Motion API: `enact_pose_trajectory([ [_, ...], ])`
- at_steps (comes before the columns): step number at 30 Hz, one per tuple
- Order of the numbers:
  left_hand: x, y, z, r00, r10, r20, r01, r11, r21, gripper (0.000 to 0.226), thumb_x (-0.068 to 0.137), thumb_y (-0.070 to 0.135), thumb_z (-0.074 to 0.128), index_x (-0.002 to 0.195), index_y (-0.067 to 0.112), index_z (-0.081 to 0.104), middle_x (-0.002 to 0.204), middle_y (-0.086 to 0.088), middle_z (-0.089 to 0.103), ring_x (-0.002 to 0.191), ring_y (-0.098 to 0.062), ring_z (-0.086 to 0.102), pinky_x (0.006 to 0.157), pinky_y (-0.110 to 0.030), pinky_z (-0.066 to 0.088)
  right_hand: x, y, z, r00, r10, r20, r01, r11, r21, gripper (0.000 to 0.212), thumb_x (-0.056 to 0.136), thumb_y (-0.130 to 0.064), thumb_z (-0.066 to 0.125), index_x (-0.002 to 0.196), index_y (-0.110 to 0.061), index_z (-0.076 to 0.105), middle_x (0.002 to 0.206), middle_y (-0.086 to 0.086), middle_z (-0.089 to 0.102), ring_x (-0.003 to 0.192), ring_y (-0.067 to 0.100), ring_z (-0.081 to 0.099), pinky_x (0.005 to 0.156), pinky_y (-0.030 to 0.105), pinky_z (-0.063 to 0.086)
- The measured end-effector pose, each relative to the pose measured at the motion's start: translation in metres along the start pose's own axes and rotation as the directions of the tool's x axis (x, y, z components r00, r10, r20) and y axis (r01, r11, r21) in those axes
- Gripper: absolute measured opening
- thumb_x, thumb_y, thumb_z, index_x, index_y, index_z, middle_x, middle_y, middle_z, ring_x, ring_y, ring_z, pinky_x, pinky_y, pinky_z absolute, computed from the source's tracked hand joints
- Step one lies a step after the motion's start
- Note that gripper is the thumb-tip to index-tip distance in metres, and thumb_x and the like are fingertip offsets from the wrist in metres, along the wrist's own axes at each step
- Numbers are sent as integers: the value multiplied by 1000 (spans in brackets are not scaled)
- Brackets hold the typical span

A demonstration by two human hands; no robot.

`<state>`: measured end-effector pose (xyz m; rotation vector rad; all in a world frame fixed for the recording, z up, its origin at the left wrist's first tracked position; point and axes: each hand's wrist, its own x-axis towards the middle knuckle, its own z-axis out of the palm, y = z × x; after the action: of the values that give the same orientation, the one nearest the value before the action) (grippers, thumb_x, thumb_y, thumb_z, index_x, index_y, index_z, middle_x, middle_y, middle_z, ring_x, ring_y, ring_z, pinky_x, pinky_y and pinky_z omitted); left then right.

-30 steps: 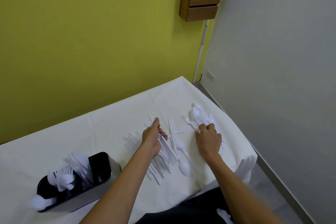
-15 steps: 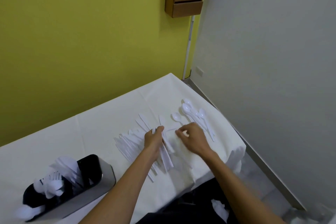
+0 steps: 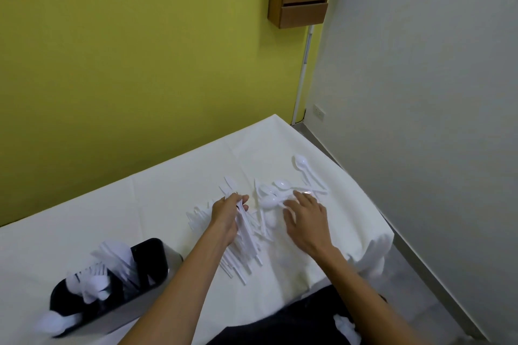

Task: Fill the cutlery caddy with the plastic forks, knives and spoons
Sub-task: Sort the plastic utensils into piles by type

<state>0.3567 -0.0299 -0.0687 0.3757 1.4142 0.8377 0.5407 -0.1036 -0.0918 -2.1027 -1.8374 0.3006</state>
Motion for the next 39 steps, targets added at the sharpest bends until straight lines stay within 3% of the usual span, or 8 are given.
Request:
enact_pose_trajectory([
  [6,3,11,-7,999,-17,39,20,997,-78,33,100,7,49,132,9,52,95,-7,66,72,-18,55,63,-30,44,50,32,-10,939,322,122,-312,945,-95,54,100,-36,44,150,-21,30,163,11,17,148,33,16,113,52,24],
  [13,6,24,-10,998,-7,67,16,989,-145,41,92,3,45,130,13,55,92,-7,62,67,-19,53,60,-31,42,28,11,3,972,236,6,-233,962,-140,44,94,-30,55,136,-21,49,140,8,48,127,31,40,101,41,33],
  [16,5,23,-12,997,-27,68,39,983,-181,22,89,7,45,105,16,56,81,-5,57,59,-18,48,56,-29,38,27,5,4,972,203,-118,-210,976,-56,40,87,-18,65,126,-19,58,126,8,57,112,30,48,88,37,37],
  [20,8,19,-12,997,-22,69,36,978,-205,8,87,18,51,81,15,54,60,0,43,42,-15,42,44,-24,37,36,8,0,963,265,-48,-267,961,-66,48,85,-27,67,131,-21,54,132,8,50,120,30,43,94,38,37],
  [25,12,21,-10,999,-29,23,32,986,-165,30,88,43,69,99,14,67,58,1,38,42,-11,35,43,-24,36,38,12,3,978,154,138,-143,986,-89,36,94,-34,55,127,-23,58,138,4,49,124,26,45,101,39,36],
  [30,9,23,-2,1000,6,-11,-8,984,-176,44,84,54,73,98,14,67,45,5,40,37,-9,38,40,-23,38,45,16,-7,971,226,73,-228,973,25,39,95,-25,51,133,-20,55,138,-1,54,129,25,43,101,40,37],
  [37,10,26,-9,994,73,-82,-91,966,-243,35,94,35,67,113,5,70,93,-5,66,65,-15,59,62,-29,50,48,18,-10,961,260,92,-263,964,21,35,95,-20,51,129,-16,59,137,2,56,130,27,42,103,43,36],
  [39,10,28,-10,990,87,-109,-113,958,-263,37,100,33,60,117,2,68,86,-4,64,61,-14,55,57,-26,49,44,17,-11,964,257,67,-261,963,65,35,94,-20,54,128,-16,60,137,4,56,130,29,42,102,44,37],
])
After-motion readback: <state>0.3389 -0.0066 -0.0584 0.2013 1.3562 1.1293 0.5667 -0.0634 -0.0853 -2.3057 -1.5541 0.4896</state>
